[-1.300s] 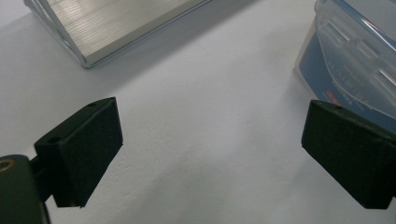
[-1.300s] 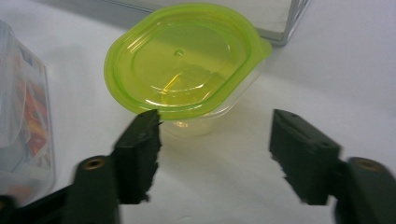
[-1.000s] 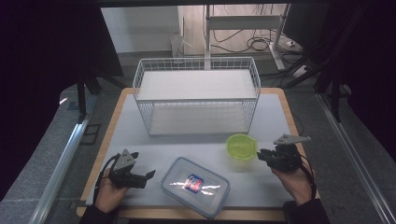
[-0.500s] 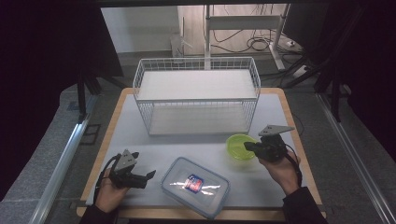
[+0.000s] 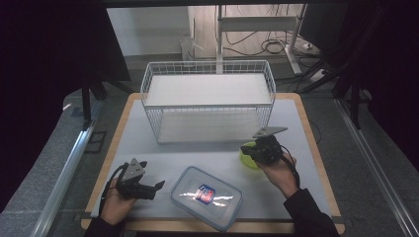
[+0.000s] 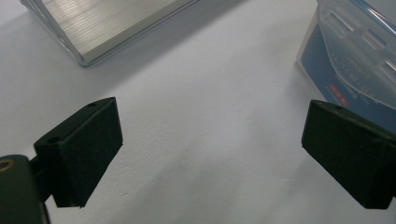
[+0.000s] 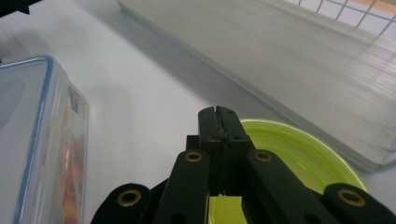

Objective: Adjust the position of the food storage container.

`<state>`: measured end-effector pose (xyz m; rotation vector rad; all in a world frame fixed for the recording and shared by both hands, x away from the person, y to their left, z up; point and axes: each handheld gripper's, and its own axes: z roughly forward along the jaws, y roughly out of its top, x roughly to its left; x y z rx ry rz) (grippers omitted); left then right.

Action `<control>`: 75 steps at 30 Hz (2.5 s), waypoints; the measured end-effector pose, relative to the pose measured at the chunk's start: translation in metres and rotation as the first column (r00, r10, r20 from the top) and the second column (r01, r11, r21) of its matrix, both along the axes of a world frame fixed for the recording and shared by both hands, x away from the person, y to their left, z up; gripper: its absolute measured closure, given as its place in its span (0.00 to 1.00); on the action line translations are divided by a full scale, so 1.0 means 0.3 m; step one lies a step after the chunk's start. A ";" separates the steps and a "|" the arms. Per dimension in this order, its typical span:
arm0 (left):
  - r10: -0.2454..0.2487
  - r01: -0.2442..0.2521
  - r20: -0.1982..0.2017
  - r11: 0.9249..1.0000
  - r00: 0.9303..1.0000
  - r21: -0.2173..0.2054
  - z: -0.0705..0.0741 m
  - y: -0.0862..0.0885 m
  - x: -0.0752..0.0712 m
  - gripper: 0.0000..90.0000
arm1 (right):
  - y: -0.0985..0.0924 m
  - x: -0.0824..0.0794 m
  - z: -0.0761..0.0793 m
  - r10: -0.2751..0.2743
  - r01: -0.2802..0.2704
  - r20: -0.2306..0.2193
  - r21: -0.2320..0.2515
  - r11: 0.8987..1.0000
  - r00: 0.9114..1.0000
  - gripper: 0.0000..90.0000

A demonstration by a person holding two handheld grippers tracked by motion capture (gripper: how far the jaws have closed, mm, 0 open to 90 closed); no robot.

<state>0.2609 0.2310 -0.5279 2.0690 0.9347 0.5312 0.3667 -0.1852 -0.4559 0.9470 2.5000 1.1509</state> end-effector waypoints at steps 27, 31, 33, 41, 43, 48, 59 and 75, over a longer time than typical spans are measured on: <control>0.001 -0.001 -0.011 1.000 1.000 0.022 -0.003 -0.004 -0.001 0.06 | 0.013 0.001 -0.058 -0.002 0.002 0.002 -0.088 0.996 1.000 1.00; 0.002 -0.001 -0.013 1.000 1.000 0.024 -0.004 -0.004 -0.001 0.06 | -0.012 -0.001 -0.055 -0.017 0.018 0.008 -0.097 0.995 1.000 1.00; -0.002 0.003 -0.016 1.000 1.000 0.027 -0.004 -0.006 0.000 0.07 | -0.042 -0.001 -0.052 -0.042 0.043 0.011 -0.100 0.994 0.999 1.00; -0.008 0.009 -0.027 1.000 1.000 0.023 -0.004 -0.009 -0.001 0.07 | -0.131 -0.027 -0.034 -0.093 0.094 0.024 -0.057 0.994 0.995 1.00; -0.010 0.011 -0.029 1.000 1.000 0.017 -0.003 -0.009 -0.001 0.07 | -0.154 -0.033 -0.027 -0.121 0.124 0.044 -0.082 0.989 0.992 1.00; -0.011 0.011 -0.028 1.000 1.000 0.017 -0.002 -0.010 -0.001 0.07 | -0.195 -0.028 -0.038 -0.150 0.151 0.016 -0.056 0.987 0.989 1.00; -0.003 0.004 -0.031 1.000 1.000 0.022 -0.002 -0.009 0.000 0.07 | -0.092 -0.018 -0.058 -0.063 0.065 0.026 -0.084 0.994 0.998 1.00; -0.048 0.050 -0.055 0.999 0.997 0.022 0.005 -0.025 -0.011 0.08 | -0.139 -0.073 -0.039 -0.066 0.069 0.038 -0.070 0.995 0.997 1.00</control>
